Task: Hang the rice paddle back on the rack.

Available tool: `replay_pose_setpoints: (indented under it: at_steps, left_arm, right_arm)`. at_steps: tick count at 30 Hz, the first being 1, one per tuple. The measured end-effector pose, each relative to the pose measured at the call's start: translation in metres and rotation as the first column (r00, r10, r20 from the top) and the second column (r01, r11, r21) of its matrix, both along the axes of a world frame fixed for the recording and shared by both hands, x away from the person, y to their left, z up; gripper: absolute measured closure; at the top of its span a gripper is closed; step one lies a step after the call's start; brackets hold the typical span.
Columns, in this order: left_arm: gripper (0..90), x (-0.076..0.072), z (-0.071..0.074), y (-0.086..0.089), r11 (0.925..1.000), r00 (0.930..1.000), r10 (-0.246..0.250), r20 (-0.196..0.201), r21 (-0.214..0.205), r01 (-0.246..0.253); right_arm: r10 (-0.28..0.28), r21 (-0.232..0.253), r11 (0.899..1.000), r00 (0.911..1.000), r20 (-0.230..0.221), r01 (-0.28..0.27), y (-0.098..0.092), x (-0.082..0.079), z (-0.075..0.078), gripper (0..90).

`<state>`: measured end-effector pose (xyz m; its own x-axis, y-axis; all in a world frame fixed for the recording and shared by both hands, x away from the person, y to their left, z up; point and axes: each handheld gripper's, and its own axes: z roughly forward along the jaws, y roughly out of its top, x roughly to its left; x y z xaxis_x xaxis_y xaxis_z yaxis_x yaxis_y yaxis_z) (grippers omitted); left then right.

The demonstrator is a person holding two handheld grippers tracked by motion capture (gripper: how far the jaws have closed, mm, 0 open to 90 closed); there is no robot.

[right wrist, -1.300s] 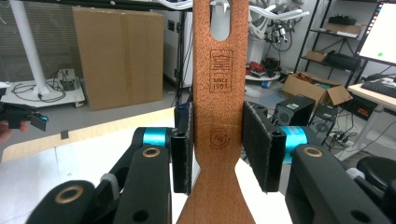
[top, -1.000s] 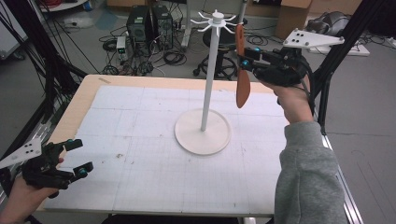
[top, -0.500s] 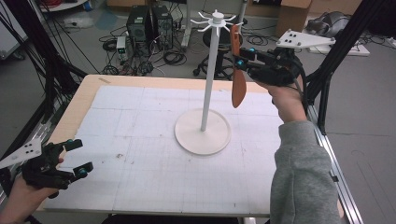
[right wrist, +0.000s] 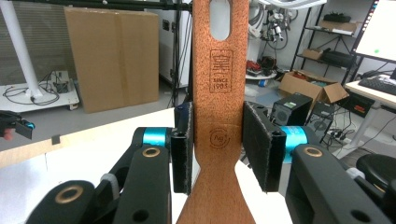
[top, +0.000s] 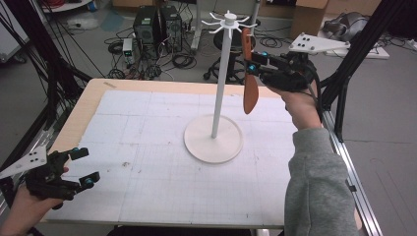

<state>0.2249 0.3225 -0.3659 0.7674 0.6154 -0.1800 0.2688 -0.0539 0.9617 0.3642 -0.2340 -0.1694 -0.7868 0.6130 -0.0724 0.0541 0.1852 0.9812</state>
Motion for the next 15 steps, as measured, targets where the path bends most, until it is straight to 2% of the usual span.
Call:
replay_pose_setpoints:
  at_steps: [15]
  left_arm:
    - [1.8,-0.0002,0.0003,0.0010,1.0000,1.0000,0.003,0.002,-0.005,-0.003]
  right_arm:
    - [-0.017,-0.002,1.000,0.9997,0.018,0.017,0.0077,0.0024,-0.0027,64.4]
